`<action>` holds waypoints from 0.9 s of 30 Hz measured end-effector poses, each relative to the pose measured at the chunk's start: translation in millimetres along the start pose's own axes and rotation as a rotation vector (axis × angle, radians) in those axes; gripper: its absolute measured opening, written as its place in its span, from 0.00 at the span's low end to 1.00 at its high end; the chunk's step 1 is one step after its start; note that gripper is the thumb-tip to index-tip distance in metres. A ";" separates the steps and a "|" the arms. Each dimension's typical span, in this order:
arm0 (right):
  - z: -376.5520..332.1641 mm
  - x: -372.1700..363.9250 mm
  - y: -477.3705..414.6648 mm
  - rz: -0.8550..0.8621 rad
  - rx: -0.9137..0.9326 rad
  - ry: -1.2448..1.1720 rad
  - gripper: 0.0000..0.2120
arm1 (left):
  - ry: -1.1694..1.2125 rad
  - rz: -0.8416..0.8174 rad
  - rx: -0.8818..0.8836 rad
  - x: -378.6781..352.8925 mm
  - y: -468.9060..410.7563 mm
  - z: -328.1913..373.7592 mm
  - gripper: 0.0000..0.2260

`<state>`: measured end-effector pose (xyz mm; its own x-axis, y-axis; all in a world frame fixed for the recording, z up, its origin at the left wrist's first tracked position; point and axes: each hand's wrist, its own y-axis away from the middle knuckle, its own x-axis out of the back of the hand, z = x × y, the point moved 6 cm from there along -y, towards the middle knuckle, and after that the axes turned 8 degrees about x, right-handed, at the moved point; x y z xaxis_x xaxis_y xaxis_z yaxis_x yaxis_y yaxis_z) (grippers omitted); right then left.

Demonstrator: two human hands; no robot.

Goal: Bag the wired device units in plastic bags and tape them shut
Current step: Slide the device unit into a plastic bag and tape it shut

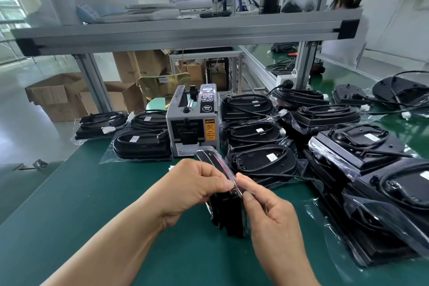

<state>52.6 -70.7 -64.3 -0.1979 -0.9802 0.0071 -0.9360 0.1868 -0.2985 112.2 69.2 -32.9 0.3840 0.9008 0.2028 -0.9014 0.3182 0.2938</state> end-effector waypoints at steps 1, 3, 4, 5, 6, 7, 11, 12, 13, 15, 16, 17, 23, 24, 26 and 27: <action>0.0 -0.2 0.0 0.000 0.002 -0.004 0.18 | 0.000 0.011 -0.004 -0.5 -0.3 -0.1 0.07; -0.1 0.0 0.1 0.002 0.004 -0.018 0.18 | 0.007 0.034 -0.020 -1.5 -0.6 -0.9 0.09; -0.3 -0.2 0.1 0.002 0.004 -0.026 0.17 | 0.009 0.050 -0.031 -1.9 -0.5 -1.4 0.10; -0.3 -0.4 0.1 0.000 0.004 -0.031 0.17 | 0.007 0.067 -0.040 -2.2 -0.2 -1.9 0.11; -0.4 -0.4 0.2 -0.003 0.004 -0.033 0.17 | 0.002 0.084 -0.048 -2.4 0.1 -2.5 0.11; -0.5 -0.7 0.2 -0.007 0.004 -0.031 0.17 | -0.003 0.099 -0.056 -2.6 0.3 -2.9 0.11; -1.6 0.0 0.2 -0.006 0.009 -0.025 0.18 | -0.022 0.133 -0.076 -3.6 1.2 -3.7 0.10; -1.8 0.1 0.4 -0.006 0.010 -0.023 0.18 | -0.029 0.140 -0.079 -3.6 1.4 -3.9 0.10; -1.9 -0.2 0.6 -0.008 0.010 -0.021 0.18 | -0.034 0.149 -0.082 -3.6 1.7 -4.3 0.09; -1.9 -0.8 0.9 -0.008 0.007 -0.029 0.18 | -0.035 0.162 -0.088 -3.5 1.9 -4.9 0.10; -2.1 -0.8 0.9 -0.006 0.008 -0.032 0.19 | -0.034 0.166 -0.094 -3.5 1.9 -5.1 0.10; -2.4 -0.9 0.8 -0.002 0.009 -0.031 0.19 | -0.033 0.169 -0.099 -3.5 1.9 -5.4 0.10; -0.6 -2.7 1.4 -0.013 -0.003 -0.037 0.19 | -0.056 0.201 -0.117 -2.4 2.9 -7.9 0.11; -0.1 -3.2 1.5 -0.016 -0.005 -0.038 0.19 | -0.068 0.212 -0.118 -1.4 2.8 -8.9 0.10; 0.7 -4.2 1.8 -0.020 -0.008 -0.044 0.19 | -0.079 0.233 -0.117 -0.1 2.6 -11.5 0.10; 0.8 -4.6 1.9 -0.020 -0.009 -0.047 0.19 | -0.084 0.244 -0.120 0.3 2.8 -12.9 0.10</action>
<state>52.0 -65.9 -65.7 -0.1652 -0.9857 -0.0321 -0.9423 0.1673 -0.2899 107.2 74.2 -44.1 0.1634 0.9289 0.3322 -0.9845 0.1320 0.1152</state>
